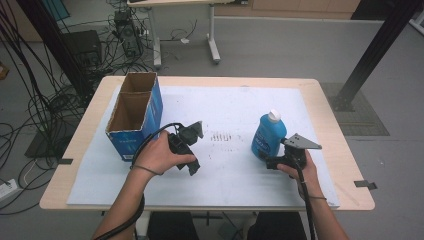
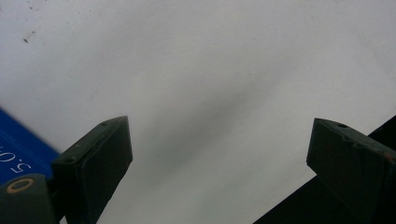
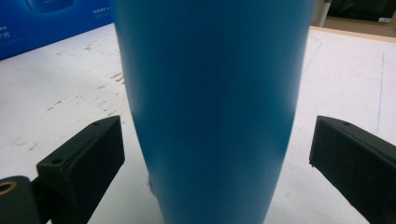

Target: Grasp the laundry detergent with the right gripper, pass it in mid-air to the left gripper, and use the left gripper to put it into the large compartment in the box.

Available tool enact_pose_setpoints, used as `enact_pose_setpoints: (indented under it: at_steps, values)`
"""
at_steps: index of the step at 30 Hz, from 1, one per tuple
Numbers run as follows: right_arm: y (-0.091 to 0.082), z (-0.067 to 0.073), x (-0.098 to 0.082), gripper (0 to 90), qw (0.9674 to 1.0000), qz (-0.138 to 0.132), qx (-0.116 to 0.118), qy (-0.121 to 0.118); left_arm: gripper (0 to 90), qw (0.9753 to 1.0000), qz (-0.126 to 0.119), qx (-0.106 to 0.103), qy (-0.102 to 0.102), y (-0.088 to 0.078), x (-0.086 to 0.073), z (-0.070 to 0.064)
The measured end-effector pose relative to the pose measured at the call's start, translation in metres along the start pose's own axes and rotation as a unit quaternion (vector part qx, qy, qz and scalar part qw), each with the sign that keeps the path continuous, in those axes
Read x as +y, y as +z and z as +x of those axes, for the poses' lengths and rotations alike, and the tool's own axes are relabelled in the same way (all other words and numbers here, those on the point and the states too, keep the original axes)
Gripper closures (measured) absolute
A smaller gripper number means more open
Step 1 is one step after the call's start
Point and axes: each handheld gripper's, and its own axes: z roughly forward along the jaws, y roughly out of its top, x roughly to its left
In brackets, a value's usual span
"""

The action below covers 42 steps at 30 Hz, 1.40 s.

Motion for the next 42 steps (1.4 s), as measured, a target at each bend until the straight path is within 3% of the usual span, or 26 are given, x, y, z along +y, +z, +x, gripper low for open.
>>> enact_pose_setpoints:
  at_steps: [13, 42]
  values:
    - [0.0074, 0.0039, -0.0007, 3.0, 1.0, 0.002, 0.004, -0.003, 7.3, 1.0, 0.0, 0.0, -0.001, 0.0004, -0.0022, 0.0008]
    - [0.007, 0.0042, 0.0018, 3.1, 1.0, 0.002, 0.002, -0.004, 7.3, 1.0, -0.001, -0.002, 0.001, -0.0002, -0.0013, -0.0017]
